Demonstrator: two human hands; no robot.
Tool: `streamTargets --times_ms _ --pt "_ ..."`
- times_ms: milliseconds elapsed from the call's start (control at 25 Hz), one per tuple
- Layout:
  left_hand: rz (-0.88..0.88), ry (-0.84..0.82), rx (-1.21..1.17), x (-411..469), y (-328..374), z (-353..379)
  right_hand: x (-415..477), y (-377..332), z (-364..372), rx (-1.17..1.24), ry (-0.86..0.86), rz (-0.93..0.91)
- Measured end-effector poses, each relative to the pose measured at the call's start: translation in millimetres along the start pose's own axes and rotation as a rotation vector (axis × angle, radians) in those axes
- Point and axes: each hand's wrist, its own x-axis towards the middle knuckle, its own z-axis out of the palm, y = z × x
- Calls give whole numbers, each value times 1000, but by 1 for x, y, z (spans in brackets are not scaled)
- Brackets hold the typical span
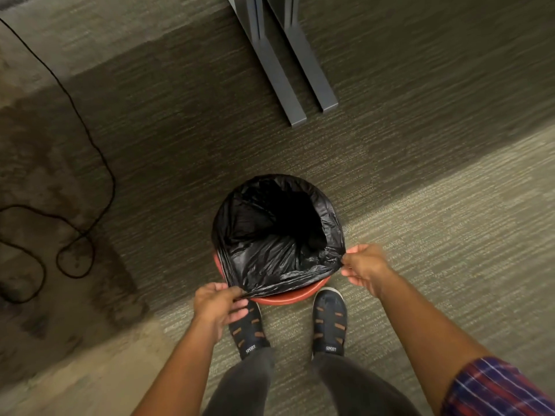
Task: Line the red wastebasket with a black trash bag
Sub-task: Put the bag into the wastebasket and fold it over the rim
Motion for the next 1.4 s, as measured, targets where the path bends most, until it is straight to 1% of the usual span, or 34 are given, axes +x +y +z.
streamTargets --times_ms 120,240,360,480,600,800,920,1000,1040,1080,1120,1160,1200,1240,1280,1360,1400 --pt "-32 34 -69 -8 -12 15 1 11 8 85 -19 -10" --pt "-105 57 -98 -23 -25 35 -4 21 8 152 -32 1" --pt "-149 44 -121 -38 -38 58 -9 31 10 118 -48 19" --pt "-169 56 -215 -50 -51 81 -7 38 14 96 -31 40" --pt "-144 132 -295 -52 -63 93 -5 44 17 54 -42 63" --pt "1 319 -353 -43 -67 82 -6 49 34 -30 -44 28" --pt "41 378 -380 -36 -61 74 -5 50 44 2 -43 44" --pt "55 396 -396 -27 -55 66 -5 51 44 88 30 46" --pt "60 388 -396 -22 -51 60 -6 49 41 107 132 -2" --pt "63 377 -403 -17 -45 53 -9 45 38 49 270 -112" --pt "65 361 -423 -12 -40 47 -13 39 35 -71 408 -282" --pt "66 345 -450 -6 -34 41 -18 29 36 -200 494 -487" --pt "64 331 -471 -3 -27 36 -25 15 42 -319 506 -718" --pt "61 319 -479 0 -20 34 -30 -2 52 -438 436 -939" --pt "66 306 -483 3 -14 33 -33 -20 65 -571 312 -1118" --pt "80 272 -489 10 -3 30 -32 -58 97 -877 106 -1329" --pt "89 256 -490 13 2 28 -30 -78 113 -999 65 -1413"
